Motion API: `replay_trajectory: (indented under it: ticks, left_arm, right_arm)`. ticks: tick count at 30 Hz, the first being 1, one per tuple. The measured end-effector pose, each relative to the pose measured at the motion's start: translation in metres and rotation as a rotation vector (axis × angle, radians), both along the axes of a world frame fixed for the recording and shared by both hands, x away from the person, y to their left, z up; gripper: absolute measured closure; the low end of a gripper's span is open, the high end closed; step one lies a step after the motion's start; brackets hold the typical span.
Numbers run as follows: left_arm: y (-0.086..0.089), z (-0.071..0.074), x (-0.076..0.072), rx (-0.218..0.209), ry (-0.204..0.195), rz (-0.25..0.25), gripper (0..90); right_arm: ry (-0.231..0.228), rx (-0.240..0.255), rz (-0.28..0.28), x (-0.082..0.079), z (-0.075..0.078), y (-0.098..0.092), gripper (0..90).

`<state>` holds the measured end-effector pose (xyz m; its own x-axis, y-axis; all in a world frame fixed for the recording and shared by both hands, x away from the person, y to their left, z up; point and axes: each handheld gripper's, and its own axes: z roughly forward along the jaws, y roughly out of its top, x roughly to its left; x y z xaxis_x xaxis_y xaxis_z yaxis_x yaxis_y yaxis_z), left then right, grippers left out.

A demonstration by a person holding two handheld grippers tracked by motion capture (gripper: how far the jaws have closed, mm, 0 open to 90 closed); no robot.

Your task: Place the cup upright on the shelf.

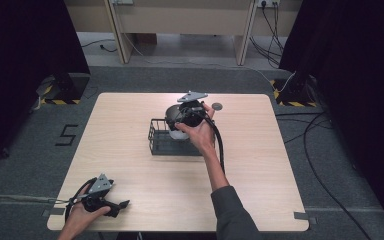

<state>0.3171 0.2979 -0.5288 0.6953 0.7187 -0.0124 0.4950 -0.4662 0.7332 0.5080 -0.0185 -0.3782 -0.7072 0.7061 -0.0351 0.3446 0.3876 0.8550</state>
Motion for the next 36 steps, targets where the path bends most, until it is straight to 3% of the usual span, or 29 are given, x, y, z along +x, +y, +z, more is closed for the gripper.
replay_trajectory:
  ticks: [20, 27, 36]
  left_arm:
    - [0.0, 0.0, 0.0, 0.001, 0.002, -0.001, 0.0]
    - [0.0, 0.0, 0.0, 0.001, 0.002, -0.002, 0.0]
    - [0.0, 0.0, 0.0, 0.0, 0.001, -0.001, 0.0]
  right_arm:
    - [0.063, 0.028, -0.01, 0.006, -0.028, -0.012, 6.3]
    - [0.066, 0.033, -0.001, 0.005, -0.03, -0.014, 6.0]
    - [0.06, 0.118, 0.006, 0.003, -0.029, -0.015, 5.5]
